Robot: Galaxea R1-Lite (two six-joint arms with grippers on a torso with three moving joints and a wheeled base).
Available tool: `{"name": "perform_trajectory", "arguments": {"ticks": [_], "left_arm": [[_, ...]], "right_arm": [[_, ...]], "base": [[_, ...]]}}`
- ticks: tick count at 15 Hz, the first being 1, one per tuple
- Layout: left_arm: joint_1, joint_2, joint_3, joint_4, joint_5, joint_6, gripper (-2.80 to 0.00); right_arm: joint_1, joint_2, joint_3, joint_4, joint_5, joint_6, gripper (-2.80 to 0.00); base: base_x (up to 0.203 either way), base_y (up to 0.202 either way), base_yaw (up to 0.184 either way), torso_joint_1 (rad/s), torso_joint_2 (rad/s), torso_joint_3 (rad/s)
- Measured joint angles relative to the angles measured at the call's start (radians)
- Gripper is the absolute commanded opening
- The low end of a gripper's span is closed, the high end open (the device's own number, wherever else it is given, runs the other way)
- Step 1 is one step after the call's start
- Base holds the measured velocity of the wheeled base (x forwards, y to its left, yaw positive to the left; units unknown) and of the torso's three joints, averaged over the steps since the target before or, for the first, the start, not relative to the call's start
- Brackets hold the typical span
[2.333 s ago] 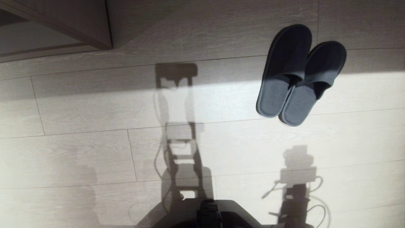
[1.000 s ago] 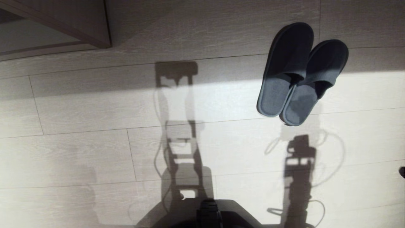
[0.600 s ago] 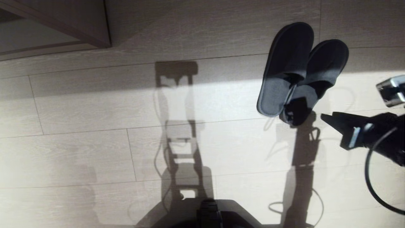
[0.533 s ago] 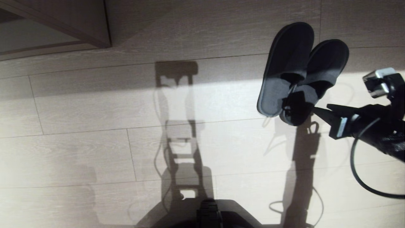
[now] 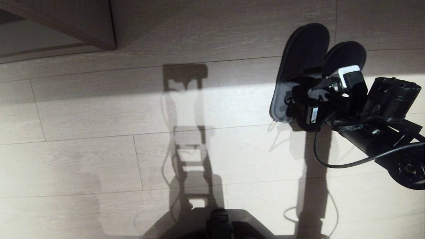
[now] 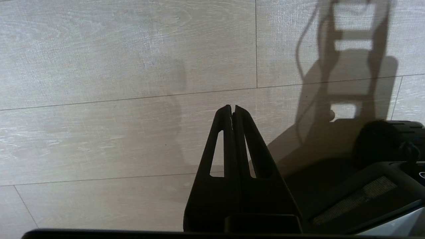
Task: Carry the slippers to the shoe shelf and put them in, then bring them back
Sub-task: Pick up the slippers on the floor
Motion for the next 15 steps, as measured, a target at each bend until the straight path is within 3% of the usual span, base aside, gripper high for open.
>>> {"name": "perform_trajectory", "arguments": {"ticks": [8, 15], "left_arm": [[0.0, 0.0, 0.0, 0.0, 0.0, -0.001, -2.8], [0.0, 0.0, 0.0, 0.0, 0.0, 0.0, -2.8]], "right_arm": [[0.004, 0.109, -0.113, -0.179, -0.033, -0.006, 0.0], [0.0, 0.132, -0.164, -0.214, -0.047, -0.05, 0.0]], "base": [[0.0, 0.0, 0.0, 0.0, 0.0, 0.0], [0.0, 0.0, 0.0, 0.0, 0.0, 0.0]]}}
